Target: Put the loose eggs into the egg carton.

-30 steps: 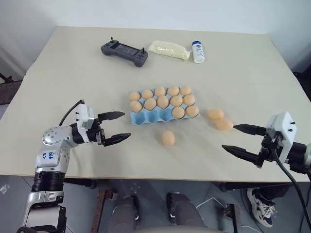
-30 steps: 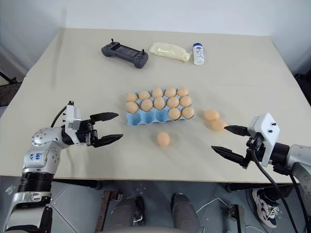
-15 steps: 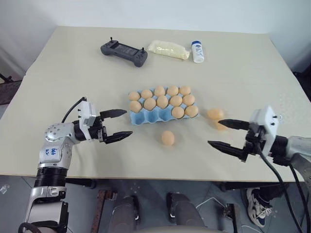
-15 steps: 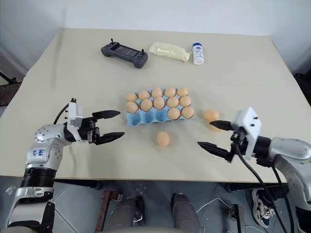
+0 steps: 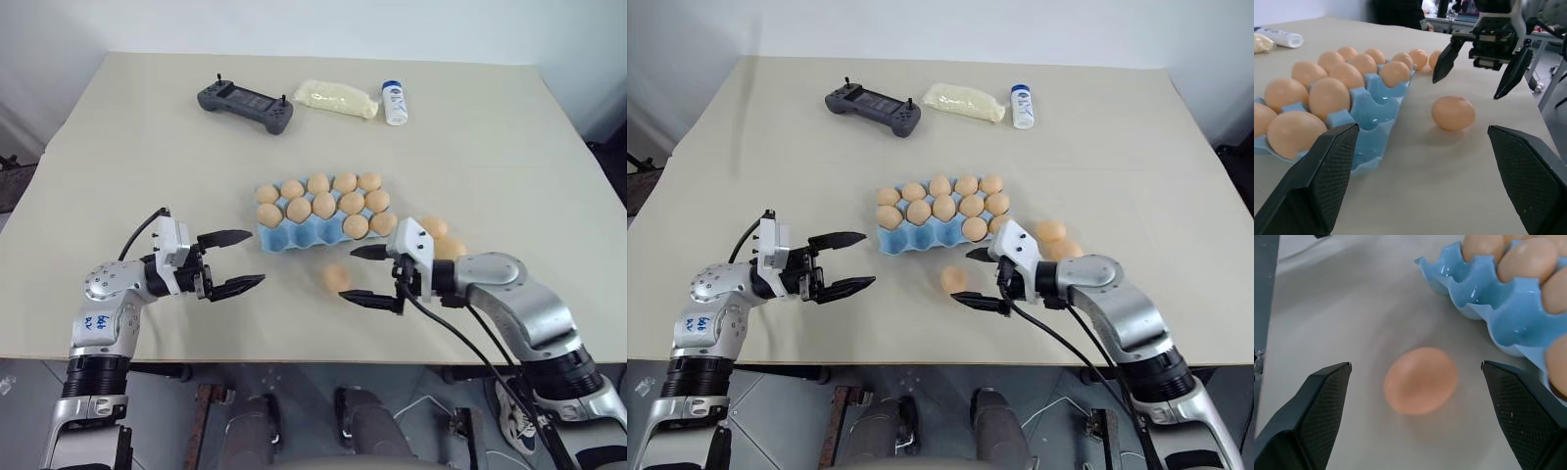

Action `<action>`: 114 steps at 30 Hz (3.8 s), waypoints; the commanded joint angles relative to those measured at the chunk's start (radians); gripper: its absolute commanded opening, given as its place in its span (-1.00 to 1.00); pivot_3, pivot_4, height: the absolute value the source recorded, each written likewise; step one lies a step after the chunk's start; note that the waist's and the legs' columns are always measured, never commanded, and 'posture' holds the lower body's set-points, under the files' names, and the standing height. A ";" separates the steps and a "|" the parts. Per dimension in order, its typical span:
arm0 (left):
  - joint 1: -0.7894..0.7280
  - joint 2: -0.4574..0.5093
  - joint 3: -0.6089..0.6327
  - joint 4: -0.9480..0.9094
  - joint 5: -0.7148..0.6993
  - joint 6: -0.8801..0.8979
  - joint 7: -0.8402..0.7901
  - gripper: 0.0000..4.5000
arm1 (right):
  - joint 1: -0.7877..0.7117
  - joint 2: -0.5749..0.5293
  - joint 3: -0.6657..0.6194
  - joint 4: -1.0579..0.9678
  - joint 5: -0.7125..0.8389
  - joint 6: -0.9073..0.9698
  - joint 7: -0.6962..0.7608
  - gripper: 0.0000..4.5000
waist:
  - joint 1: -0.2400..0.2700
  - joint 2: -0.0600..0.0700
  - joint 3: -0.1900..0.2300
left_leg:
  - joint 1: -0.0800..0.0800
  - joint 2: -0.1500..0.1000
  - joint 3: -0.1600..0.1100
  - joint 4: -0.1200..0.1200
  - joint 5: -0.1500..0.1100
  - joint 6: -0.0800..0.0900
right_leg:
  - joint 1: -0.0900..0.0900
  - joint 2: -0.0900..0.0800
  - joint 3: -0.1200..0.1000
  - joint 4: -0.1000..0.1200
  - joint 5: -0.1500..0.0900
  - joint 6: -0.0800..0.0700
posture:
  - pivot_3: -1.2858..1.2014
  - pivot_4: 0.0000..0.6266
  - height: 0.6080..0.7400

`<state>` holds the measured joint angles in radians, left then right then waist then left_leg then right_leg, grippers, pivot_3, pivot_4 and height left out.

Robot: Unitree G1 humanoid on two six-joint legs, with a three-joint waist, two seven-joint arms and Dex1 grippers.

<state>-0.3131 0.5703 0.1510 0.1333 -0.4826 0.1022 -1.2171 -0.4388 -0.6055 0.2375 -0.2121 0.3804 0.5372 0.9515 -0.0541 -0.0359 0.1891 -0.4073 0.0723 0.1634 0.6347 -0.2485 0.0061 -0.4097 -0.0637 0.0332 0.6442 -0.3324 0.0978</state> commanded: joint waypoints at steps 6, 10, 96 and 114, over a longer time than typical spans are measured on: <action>0.053 0.043 0.045 -0.044 -0.033 -0.008 -0.007 1.00 | -0.052 0.075 0.063 0.083 -0.077 -0.074 0.016 0.97 | -0.003 0.000 0.000 | 0.000 0.000 0.000 -0.001 0.000 -0.001 | 0.000 0.000 0.000 0.000 0.000 0.000 | 0.03 -0.52 1.00; 0.055 0.041 0.050 -0.045 -0.030 -0.007 -0.002 1.00 | -0.079 0.115 0.083 0.144 -0.117 -0.084 0.002 0.97 | -0.003 0.000 0.000 | 0.001 0.000 0.000 -0.001 0.000 -0.001 | 0.000 0.000 0.000 0.001 0.000 -0.001 | 0.03 -0.52 1.00; -0.055 -0.019 0.028 0.087 -0.017 -0.063 -0.033 1.00 | 0.402 -0.127 -0.673 -0.114 0.118 0.063 -0.202 0.99 | -0.001 0.000 0.000 | 0.003 0.004 0.008 -0.001 -0.003 -0.003 | 0.000 0.001 -0.003 -0.004 0.001 -0.001 | 0.03 -0.52 1.00; -0.018 -0.024 0.037 0.031 -0.022 -0.060 0.011 1.00 | 0.121 -0.059 -0.392 0.273 -0.073 -0.080 -0.246 0.99 | -0.002 0.000 0.000 | 0.002 0.004 0.010 0.000 -0.001 -0.006 | -0.001 0.002 -0.003 -0.003 0.001 -0.001 | 0.03 -0.52 1.00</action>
<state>-0.3397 0.5456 0.1772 0.2048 -0.4895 0.0510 -1.2123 -0.3059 -0.6623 -0.1489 0.0603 0.3168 0.4792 0.7110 -0.0564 -0.0357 0.1889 -0.4049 0.0768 0.1731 0.6352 -0.2498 0.0002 -0.4109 -0.0622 0.0305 0.6417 -0.3313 0.0972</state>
